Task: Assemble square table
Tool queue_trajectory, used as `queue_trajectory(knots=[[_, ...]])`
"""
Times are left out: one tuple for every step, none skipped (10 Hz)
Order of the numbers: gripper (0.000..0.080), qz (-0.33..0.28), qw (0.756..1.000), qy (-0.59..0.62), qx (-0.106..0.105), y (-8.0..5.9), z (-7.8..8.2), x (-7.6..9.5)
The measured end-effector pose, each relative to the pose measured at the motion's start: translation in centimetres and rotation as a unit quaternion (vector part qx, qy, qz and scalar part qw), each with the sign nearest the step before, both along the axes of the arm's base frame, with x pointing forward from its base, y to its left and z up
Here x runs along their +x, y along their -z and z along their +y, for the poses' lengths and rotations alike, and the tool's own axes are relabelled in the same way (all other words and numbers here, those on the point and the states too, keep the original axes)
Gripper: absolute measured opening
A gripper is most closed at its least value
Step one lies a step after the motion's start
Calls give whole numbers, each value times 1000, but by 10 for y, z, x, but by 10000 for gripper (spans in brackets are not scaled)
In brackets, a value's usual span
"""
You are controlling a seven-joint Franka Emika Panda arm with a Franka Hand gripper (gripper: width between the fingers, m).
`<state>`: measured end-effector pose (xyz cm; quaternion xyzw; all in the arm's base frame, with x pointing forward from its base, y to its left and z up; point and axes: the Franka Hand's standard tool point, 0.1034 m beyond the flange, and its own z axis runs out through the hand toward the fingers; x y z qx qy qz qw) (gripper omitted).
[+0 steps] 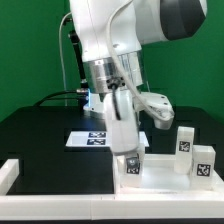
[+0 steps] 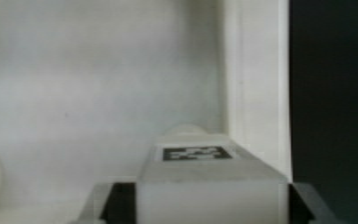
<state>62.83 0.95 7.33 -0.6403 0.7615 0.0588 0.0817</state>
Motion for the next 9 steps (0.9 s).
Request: queue_trajectory(knots=[[290, 3, 1000, 8, -3, 2, 0, -1], [296, 2, 1000, -2, -3, 2, -1, -1], [296, -5, 999, -37, -7, 3, 0, -2], [475, -19, 992, -121, -22, 6, 0, -4], [609, -29, 974, -222, -35, 8, 2, -6], [638, -42, 955, -289, -42, 10, 4, -7], [638, -48, 942, -328, -43, 10, 3, -7], [647, -55, 927, -368, -45, 10, 2, -7], [647, -61, 894, -440, -54, 10, 1, -7]])
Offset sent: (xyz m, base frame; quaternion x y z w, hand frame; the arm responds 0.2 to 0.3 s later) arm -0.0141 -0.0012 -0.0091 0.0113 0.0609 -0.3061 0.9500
